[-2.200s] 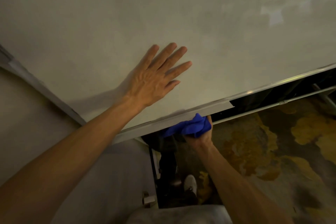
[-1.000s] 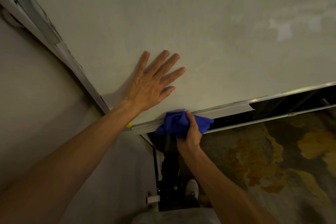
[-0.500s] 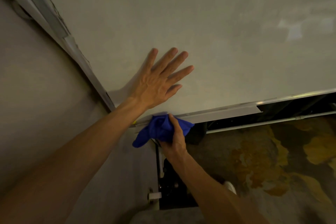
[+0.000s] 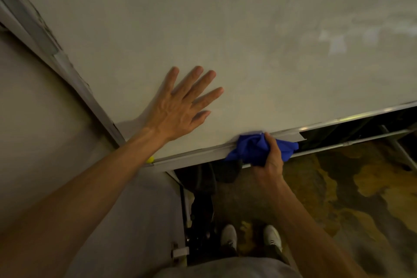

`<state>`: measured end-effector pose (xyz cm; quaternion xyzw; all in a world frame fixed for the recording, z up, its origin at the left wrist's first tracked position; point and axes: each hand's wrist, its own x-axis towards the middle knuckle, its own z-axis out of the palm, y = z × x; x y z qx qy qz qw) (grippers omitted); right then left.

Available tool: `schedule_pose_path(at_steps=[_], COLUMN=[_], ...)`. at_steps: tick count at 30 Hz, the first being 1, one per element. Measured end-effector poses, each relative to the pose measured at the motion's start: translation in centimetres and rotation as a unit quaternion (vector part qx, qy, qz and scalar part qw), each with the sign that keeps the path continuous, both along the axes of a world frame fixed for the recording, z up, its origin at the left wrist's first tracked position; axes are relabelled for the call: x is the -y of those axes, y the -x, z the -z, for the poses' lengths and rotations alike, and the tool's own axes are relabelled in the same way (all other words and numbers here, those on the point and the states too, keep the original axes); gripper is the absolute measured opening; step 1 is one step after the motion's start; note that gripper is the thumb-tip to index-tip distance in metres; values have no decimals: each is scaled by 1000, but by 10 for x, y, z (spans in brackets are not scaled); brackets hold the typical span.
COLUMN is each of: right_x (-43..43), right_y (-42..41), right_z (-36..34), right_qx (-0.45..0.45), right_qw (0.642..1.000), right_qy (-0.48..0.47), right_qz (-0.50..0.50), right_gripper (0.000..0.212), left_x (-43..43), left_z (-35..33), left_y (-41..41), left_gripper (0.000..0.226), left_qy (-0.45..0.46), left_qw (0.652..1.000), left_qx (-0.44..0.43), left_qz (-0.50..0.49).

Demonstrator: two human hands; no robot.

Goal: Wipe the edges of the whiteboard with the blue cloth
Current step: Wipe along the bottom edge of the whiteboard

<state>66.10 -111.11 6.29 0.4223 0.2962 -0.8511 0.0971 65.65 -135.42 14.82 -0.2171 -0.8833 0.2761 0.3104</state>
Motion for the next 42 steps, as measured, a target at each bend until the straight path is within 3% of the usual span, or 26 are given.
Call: schedule_pose_path(at_steps=[2,4,8,10,12,13,14,15,18,21,27,36,42], right_x=[-10,-17,-21,-22,-24,-22,-19,-16,-4,8,56,125,77], right_y=[8,14,18,16,11,6,0,-5,-19,-35,-58,-88,-58], right_z=[-3,-1,4,9,16,19,21,21,18,21,19,1,3], right_qx=[12,21,-62,-130,-209,-245,-273,-293,-301,-322,-360,-394,-363], right_qw=[998,985,918,827,667,591,538,507,483,468,387,376,347], right_qy=[-63,-162,-391,-546,-706,-753,-772,-775,-769,-765,-777,-734,-769], right_qz=[28,63,34,-31,-112,-158,-201,-238,-293,-303,-343,-406,-395], right_gripper=[59,82,96,91,81,78,76,74,72,56,45,51,43], left_x=[0,1,2,2,1,1,1,1,2,2,2,2,0], left_z=[1,3,4,4,4,4,3,3,2,2,3,2,1], left_y=[0,1,2,1,1,0,0,0,0,0,-1,1,3], left_gripper=[67,68,69,69,70,69,69,69,68,68,69,68,69], left_qy=[4,3,-6,-7,-7,-7,-7,-7,-8,-6,3,17,11], left_qw=[1000,1000,1000,1000,1000,1000,1000,1000,1000,1000,1000,1000,1000], left_qx=[-1,-7,-11,-6,-7,-8,-8,-8,-5,-6,-3,-10,1], left_qz=[4,4,6,7,6,5,4,4,3,1,-10,-20,-9])
